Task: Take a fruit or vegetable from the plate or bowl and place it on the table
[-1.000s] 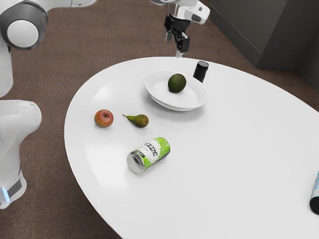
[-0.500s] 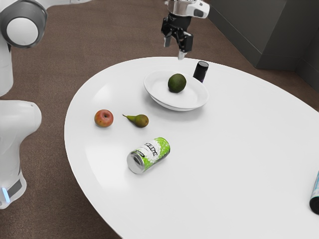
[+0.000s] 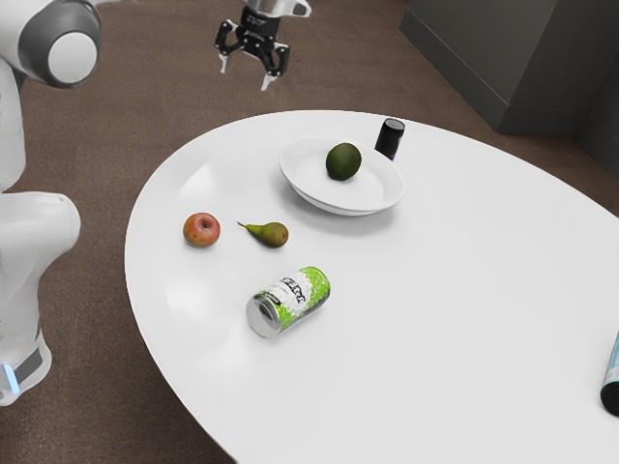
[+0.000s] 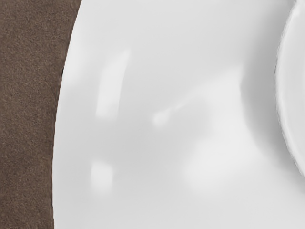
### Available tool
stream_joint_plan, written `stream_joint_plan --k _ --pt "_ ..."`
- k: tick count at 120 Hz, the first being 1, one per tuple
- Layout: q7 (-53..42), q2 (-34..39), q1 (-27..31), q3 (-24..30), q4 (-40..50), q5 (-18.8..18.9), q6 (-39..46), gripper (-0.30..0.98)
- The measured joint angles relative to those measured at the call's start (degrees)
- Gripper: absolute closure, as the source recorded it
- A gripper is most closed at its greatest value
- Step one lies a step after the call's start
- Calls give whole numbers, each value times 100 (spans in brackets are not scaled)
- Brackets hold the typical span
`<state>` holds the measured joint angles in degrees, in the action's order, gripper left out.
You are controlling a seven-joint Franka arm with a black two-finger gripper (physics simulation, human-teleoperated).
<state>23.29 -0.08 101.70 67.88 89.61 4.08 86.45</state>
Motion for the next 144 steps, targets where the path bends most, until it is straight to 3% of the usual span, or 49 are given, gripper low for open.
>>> stream_joint_plan --k 4,20,39,46,52,58,67,73,82,91,106,112,118,125,129,137,144 --pt "35 17 381 248 -24 -6 -15 0" --pt "158 41 3572 2965 -139 -32 -43 0" --pt "273 182 6373 5358 -522 38 64 0" --pt "308 218 6550 5816 -577 27 115 0" --pt "335 218 5821 5643 -590 40 150 0" --pt "359 218 4284 4797 -574 50 177 0" --pt "388 143 380 1925 -517 73 207 0" --pt "404 88 -1283 813 -498 97 222 0" --pt "426 -83 -2836 53 -489 211 239 0" --pt "442 -138 -4443 -1098 -493 317 250 0" --pt "439 -310 -5475 -2704 -544 405 283 0" --pt "423 -381 -6177 -4309 -562 415 333 0" --pt "402 -456 -7314 -6423 -569 384 391 0" --pt "376 -588 -9143 -9012 -567 205 443 0" --pt "357 -669 -10202 -10184 -557 72 472 0" --pt "304 -873 -12082 -11943 -530 -187 595 0" --pt "231 -992 -12795 -12696 -475 -427 717 0"
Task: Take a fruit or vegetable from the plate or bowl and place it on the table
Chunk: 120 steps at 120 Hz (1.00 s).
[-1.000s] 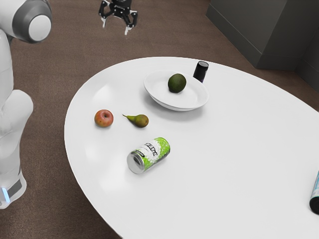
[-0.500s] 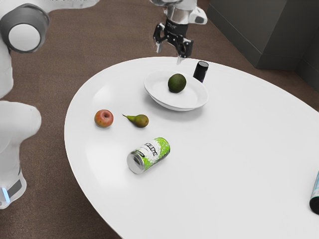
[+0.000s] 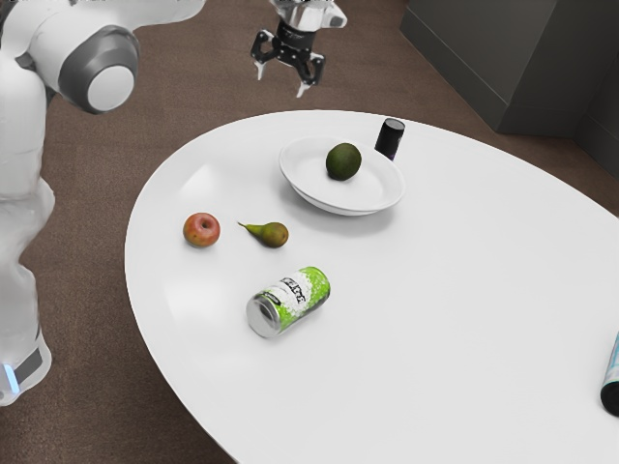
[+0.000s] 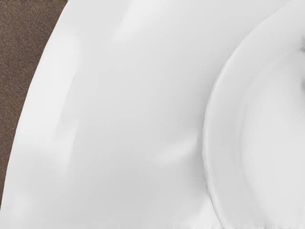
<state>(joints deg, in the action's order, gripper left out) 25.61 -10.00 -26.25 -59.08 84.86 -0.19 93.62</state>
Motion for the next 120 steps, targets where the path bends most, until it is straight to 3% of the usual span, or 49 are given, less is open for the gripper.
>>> stream_joint_plan --k 6,21,26,34,42,48,60,69,84,101,120 --pt "-89 -200 85 -176 7 -231 82 0" --pt "-338 -465 599 -10 -160 -648 216 0" --pt "-412 -481 710 138 -306 -673 246 0" --pt "-517 -455 1328 875 -520 -573 282 0" --pt "-586 -358 1170 934 -464 -429 313 0" --pt "-654 -434 1504 1129 -431 -456 331 0" --pt "-832 -950 4131 3804 -1203 -394 349 0" --pt "-949 -1154 5044 4883 -1659 -159 357 0" --pt "-1110 -1226 5299 5292 -1834 46 369 0" --pt "-1229 -1545 5481 6173 -2304 180 377 0" --pt "-1292 -1727 5458 6385 -2244 205 394 0"
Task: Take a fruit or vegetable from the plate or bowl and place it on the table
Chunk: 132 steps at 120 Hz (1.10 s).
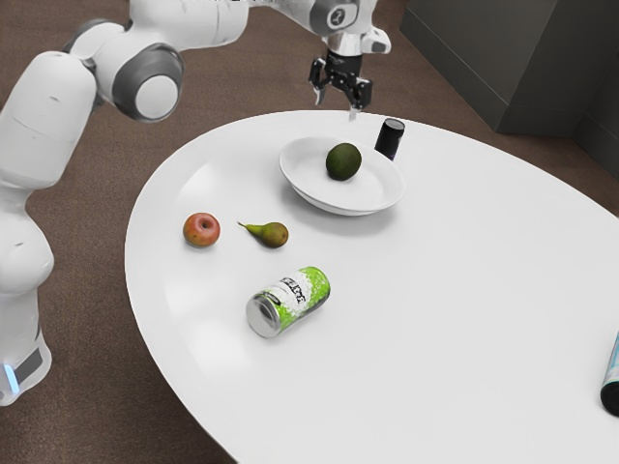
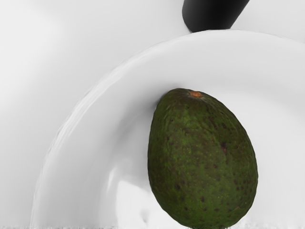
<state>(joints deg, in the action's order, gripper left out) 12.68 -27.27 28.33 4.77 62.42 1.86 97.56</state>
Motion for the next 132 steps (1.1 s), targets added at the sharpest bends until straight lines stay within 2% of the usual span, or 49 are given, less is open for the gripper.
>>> stream_joint_plan --k 26,55,74,93,132 --pt "-59 -58 -127 28 142 -52 125 0" --pt "-98 57 -121 19 829 -170 566 0" --pt "-142 -75 -87 70 476 -176 725 0" --pt "-183 -442 67 380 155 -165 798 0" --pt "-241 -613 94 439 98 -165 849 0"
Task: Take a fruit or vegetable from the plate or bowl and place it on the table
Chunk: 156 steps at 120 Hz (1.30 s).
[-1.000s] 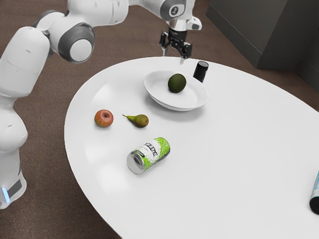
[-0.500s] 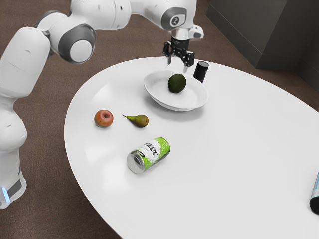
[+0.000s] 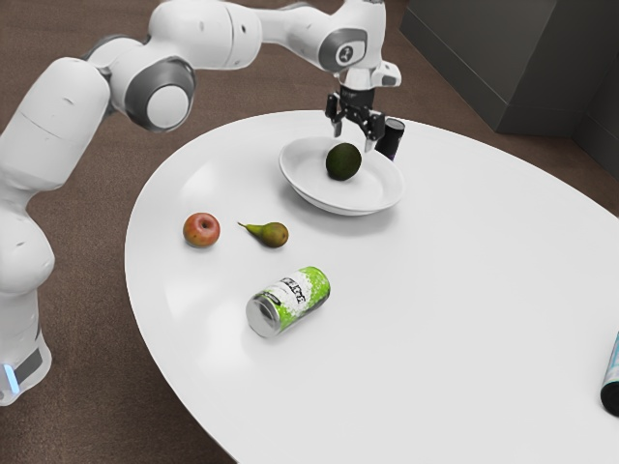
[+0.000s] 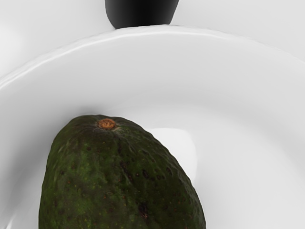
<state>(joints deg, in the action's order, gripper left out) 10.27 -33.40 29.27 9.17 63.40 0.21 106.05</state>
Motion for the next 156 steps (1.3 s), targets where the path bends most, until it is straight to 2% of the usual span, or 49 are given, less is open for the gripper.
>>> stream_joint_plan --k 156 --pt "-241 -242 -24 -20 195 -61 80 0"
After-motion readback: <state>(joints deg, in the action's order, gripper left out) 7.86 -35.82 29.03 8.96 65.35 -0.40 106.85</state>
